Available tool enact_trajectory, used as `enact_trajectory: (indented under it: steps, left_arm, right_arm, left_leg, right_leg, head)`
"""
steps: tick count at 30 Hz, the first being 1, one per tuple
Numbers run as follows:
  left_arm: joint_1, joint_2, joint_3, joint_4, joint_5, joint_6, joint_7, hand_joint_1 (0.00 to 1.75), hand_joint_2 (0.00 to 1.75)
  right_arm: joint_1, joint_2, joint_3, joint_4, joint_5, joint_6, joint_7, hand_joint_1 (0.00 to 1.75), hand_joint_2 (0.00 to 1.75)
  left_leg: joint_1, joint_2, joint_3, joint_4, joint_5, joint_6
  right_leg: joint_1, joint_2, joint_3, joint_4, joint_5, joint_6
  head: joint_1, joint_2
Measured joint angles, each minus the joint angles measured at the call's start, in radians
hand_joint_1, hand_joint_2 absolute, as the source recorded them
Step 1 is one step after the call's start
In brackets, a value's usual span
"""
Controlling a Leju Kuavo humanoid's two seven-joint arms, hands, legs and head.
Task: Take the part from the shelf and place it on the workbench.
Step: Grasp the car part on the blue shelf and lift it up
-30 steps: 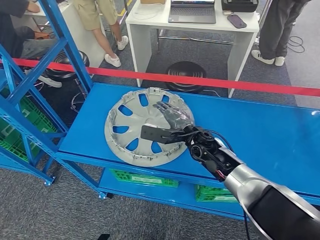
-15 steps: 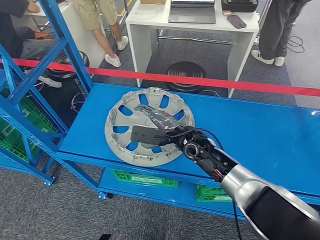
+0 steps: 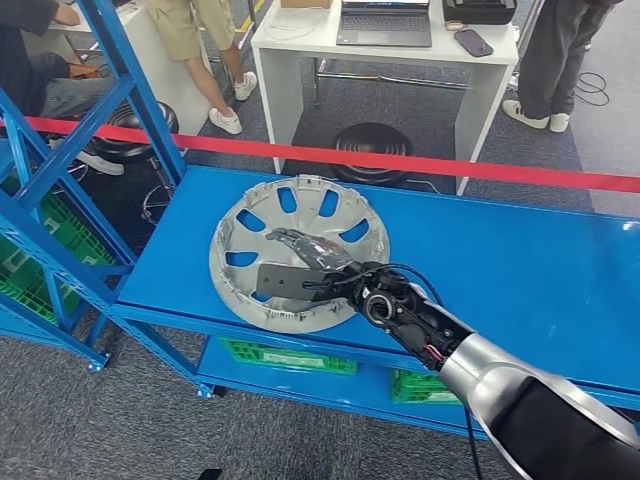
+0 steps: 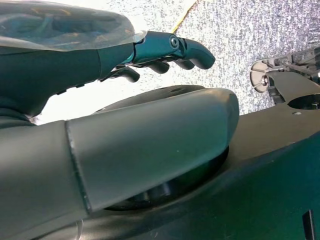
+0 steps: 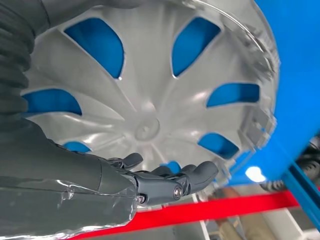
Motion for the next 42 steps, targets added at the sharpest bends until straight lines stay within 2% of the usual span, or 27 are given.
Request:
enact_trajectory:
  steps: [9, 27, 42]
  left_arm:
    - [-0.006, 0.004, 0.0, 0.0, -0.014, -0.003, 0.012, 0.0, 0.0]
    - [-0.009, 0.014, 0.0, 0.0, -0.014, -0.003, 0.016, 0.0, 0.0]
    - [-0.009, 0.016, 0.0, 0.0, -0.012, -0.004, 0.016, 0.0, 0.0]
  right_arm:
    - [0.007, -0.002, 0.028, 0.007, 0.0, -0.005, 0.04, 0.0, 1.75]
    - [0.009, -0.005, 0.056, 0.034, 0.016, -0.038, 0.048, 0.0, 1.75]
    - [0.009, -0.005, 0.077, 0.057, 0.017, -0.008, 0.056, 0.0, 1.75]
  left_leg:
    - [0.0, 0.0, 0.0, 0.0, 0.0, 0.0]
    - [0.0, 0.0, 0.0, 0.0, 0.0, 0.0]
    - [0.0, 0.0, 0.0, 0.0, 0.0, 0.0]
  right_leg:
    - [0.0, 0.0, 0.0, 0.0, 0.0, 0.0]
    - [0.0, 0.0, 0.0, 0.0, 0.0, 0.0]
    - [0.0, 0.0, 0.0, 0.0, 0.0, 0.0]
  head:
    - [0.0, 0.0]
    - [0.0, 0.0]
    - [0.0, 0.0]
